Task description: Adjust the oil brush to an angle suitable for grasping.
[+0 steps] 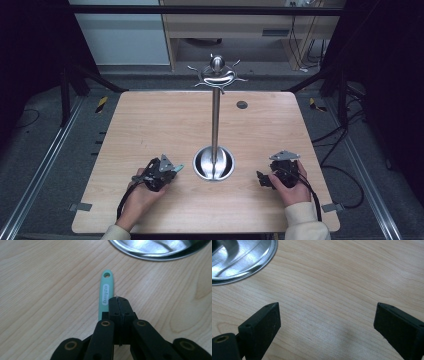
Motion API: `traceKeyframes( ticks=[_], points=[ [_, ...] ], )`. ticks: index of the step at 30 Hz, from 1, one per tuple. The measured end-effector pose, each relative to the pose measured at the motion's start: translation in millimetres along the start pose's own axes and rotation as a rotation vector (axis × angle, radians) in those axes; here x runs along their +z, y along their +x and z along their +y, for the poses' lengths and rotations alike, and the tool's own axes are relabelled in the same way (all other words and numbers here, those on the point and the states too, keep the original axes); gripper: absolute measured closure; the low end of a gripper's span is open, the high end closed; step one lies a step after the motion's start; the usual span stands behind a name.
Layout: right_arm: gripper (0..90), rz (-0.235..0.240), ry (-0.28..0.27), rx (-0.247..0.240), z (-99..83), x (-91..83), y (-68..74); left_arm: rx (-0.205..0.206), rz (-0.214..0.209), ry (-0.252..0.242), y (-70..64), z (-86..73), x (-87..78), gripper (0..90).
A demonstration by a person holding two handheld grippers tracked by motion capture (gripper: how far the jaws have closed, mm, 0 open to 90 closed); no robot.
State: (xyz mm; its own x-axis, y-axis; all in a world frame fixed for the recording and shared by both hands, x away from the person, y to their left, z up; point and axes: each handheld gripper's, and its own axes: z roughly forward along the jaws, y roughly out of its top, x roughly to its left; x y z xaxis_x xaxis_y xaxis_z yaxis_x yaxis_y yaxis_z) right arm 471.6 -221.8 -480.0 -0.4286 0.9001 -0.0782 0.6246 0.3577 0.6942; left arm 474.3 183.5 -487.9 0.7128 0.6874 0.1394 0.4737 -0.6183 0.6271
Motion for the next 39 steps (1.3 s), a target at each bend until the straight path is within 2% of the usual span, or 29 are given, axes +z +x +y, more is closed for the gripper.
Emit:
traceKeyframes(
  ticks=[7,11,15,18,22,25,29,32,35,39],
  points=[
    [7.8,0.000,0.002,-0.002,-0.2,0.2,0.0,-0.026,0.024,0.001,5.9,1.0,-7.3,90.0],
    [7.8,-0.001,0.002,0.004,-0.3,-0.3,-0.4,-0.044,0.053,0.038,9.3,7.1,-20.3,90.0],
    [7.8,0.001,0.000,-0.001,0.3,-0.6,0.5,-0.045,0.059,0.118,17.0,13.6,-34.4,86.1],
    [7.8,0.004,-0.002,-0.002,0.5,-1.0,0.6,-0.051,0.043,0.159,21.3,17.9,-43.9,79.6],
    [7.8,0.003,-0.004,-0.002,0.5,-1.1,0.1,-0.044,0.024,0.237,24.1,23.1,-52.4,70.8],
    [7.8,0.003,-0.006,-0.004,0.5,-1.2,0.2,-0.040,-0.008,0.305,26.3,24.0,-51.5,69.4],
    [7.7,0.001,-0.006,-0.002,0.5,-1.6,0.1,-0.023,-0.021,0.369,26.1,23.4,-47.4,67.5],
    [7.7,0.002,-0.004,0.001,0.3,-1.6,0.0,-0.024,-0.031,0.399,25.4,21.2,-44.9,67.5],
    [7.7,0.002,-0.005,0.000,0.3,-1.4,-0.1,-0.007,-0.038,0.435,24.5,18.3,-41.4,67.3],
    [7.7,0.001,-0.006,-0.003,0.4,-1.4,0.0,0.000,-0.051,0.449,23.8,18.3,-34.9,68.3]
  ],
)
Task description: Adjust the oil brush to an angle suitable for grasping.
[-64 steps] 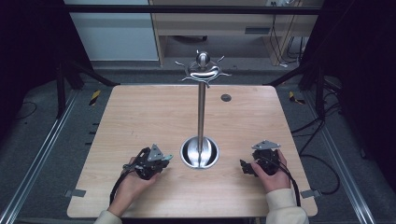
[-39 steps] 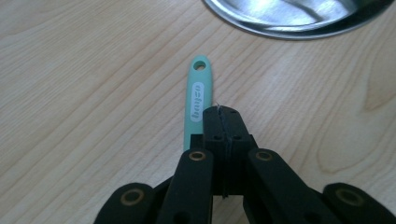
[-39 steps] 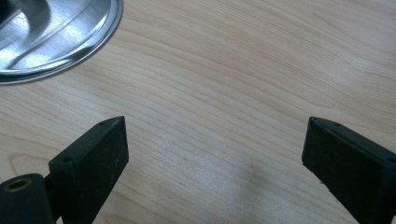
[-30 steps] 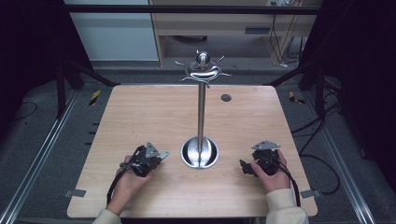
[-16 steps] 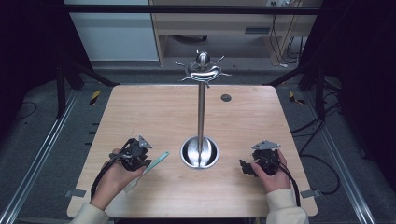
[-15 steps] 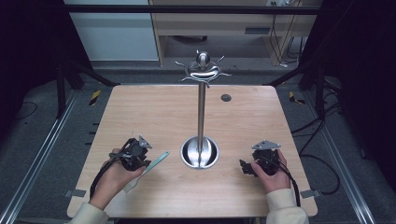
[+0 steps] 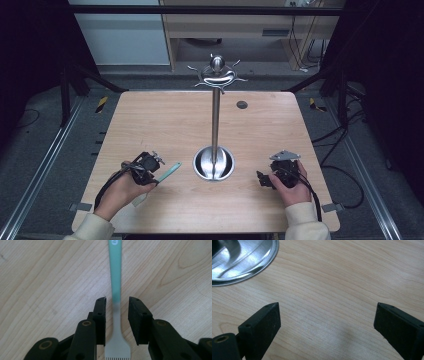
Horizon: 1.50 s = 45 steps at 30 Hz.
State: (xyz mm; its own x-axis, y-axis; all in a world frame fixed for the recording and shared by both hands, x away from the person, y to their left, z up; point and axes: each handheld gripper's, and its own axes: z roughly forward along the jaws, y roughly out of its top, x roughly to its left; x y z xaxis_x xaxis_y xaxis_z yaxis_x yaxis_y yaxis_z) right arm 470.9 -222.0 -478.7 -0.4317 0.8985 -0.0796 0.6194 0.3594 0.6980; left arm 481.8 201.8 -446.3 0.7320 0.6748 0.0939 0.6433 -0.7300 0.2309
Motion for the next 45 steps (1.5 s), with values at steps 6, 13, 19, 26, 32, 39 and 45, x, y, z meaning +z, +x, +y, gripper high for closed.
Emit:
traceKeyframes(
  ticks=[6,13,19,26,32,39,45],
  points=[
    [7.7,0.001,0.001,-0.001,-0.1,0.1,-0.2,-0.002,-0.010,0.026,2.3,4.0,6.4,69.2],
    [7.7,0.002,0.001,-0.001,-0.1,0.1,-0.3,0.011,-0.022,0.062,2.9,3.2,11.1,70.7],
    [7.7,0.005,0.005,0.002,-0.2,0.2,0.3,0.020,-0.030,0.071,2.0,3.3,13.1,73.7],
    [7.7,0.006,0.004,0.001,-0.2,0.2,0.1,0.029,-0.039,0.092,3.6,4.5,16.4,74.9],
    [7.7,0.006,0.005,0.001,-0.3,0.2,0.1,0.017,-0.047,0.089,5.3,4.8,18.2,77.0],
    [7.7,0.006,0.010,0.000,-0.4,0.5,0.3,0.010,-0.067,0.089,8.3,4.4,18.4,80.6],
    [7.7,0.009,0.010,0.001,-0.5,0.3,0.1,0.003,-0.068,0.060,10.4,0.0,17.7,82.0]
  ],
)
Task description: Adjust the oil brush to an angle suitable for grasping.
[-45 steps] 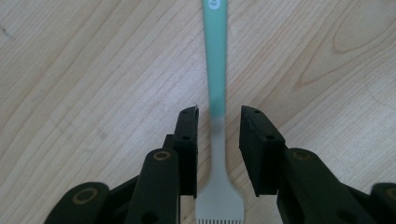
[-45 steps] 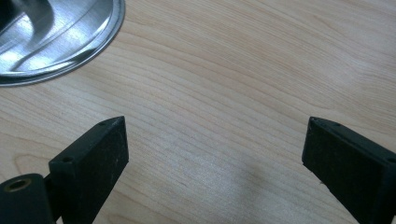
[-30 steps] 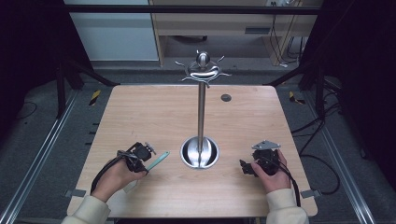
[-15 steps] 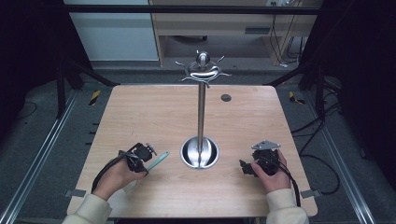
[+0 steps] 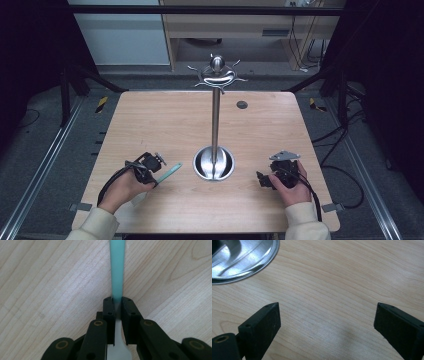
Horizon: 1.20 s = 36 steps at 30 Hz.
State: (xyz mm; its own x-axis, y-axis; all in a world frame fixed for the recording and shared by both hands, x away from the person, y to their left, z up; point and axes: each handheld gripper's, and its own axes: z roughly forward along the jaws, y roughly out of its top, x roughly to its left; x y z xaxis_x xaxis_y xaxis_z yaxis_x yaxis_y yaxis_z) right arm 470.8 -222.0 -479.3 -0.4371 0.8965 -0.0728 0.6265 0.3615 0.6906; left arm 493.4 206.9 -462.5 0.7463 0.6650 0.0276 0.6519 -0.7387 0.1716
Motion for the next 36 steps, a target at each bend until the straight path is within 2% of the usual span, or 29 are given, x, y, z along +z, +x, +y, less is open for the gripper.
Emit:
traceKeyframes(
  ticks=[5,9,18,25,31,36],
  points=[
    [7.7,-0.004,-0.003,-0.001,0.1,0.0,0.0,0.007,0.008,-0.021,-2.7,-4.1,-2.3,82.1],
    [7.7,-0.004,-0.003,-0.003,0.1,0.2,-0.2,0.012,0.009,-0.062,-4.5,-6.3,-11.0,82.1],
    [7.7,-0.008,-0.004,-0.002,0.2,0.4,-0.4,0.027,0.029,-0.185,-10.6,-11.3,-36.7,82.1],
    [7.7,-0.010,0.001,0.000,0.1,1.4,-0.7,0.018,0.030,-0.289,-14.5,-18.5,-54.2,82.2],
    [7.7,-0.012,0.002,0.001,0.3,1.2,-0.8,0.002,0.055,-0.371,-15.9,-23.0,-66.7,82.1],
    [7.7,-0.011,0.001,-0.001,0.3,1.3,-0.9,-0.005,0.059,-0.432,-16.6,-25.1,-78.6,82.2]
  ],
)
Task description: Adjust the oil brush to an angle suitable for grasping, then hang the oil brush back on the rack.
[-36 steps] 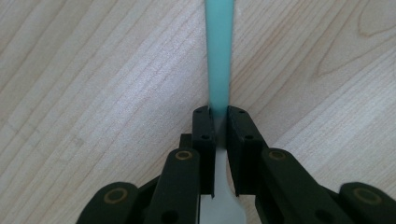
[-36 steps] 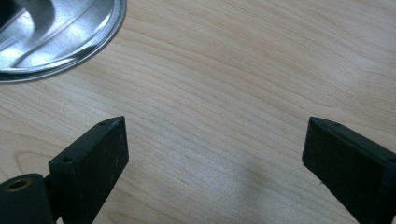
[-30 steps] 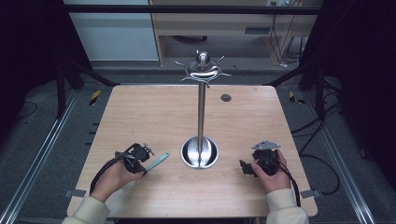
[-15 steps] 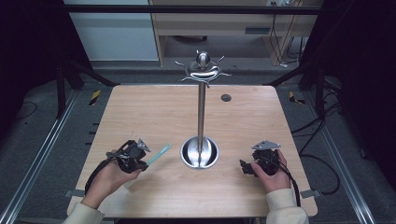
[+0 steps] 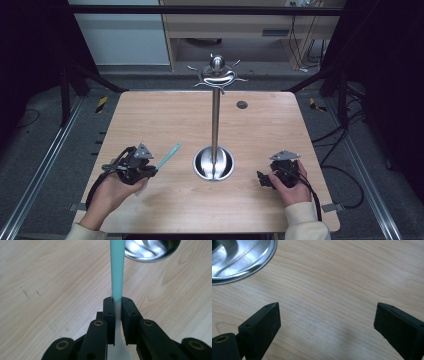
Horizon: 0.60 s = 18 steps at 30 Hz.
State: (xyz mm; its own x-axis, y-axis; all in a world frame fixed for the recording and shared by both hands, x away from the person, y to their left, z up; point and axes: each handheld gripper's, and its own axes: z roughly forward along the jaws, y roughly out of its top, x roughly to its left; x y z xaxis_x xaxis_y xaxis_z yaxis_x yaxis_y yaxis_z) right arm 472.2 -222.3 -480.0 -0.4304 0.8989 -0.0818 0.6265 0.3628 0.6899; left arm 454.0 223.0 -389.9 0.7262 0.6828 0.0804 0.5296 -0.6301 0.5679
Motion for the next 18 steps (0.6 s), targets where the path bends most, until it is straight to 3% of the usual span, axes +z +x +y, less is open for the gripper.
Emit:
traceKeyframes(
  ticks=[18],
  points=[
    [7.7,-0.003,0.000,0.004,-0.7,-0.4,-0.4,-0.008,0.022,-0.176,-3.7,7.6,-32.7,82.2]
  ],
)
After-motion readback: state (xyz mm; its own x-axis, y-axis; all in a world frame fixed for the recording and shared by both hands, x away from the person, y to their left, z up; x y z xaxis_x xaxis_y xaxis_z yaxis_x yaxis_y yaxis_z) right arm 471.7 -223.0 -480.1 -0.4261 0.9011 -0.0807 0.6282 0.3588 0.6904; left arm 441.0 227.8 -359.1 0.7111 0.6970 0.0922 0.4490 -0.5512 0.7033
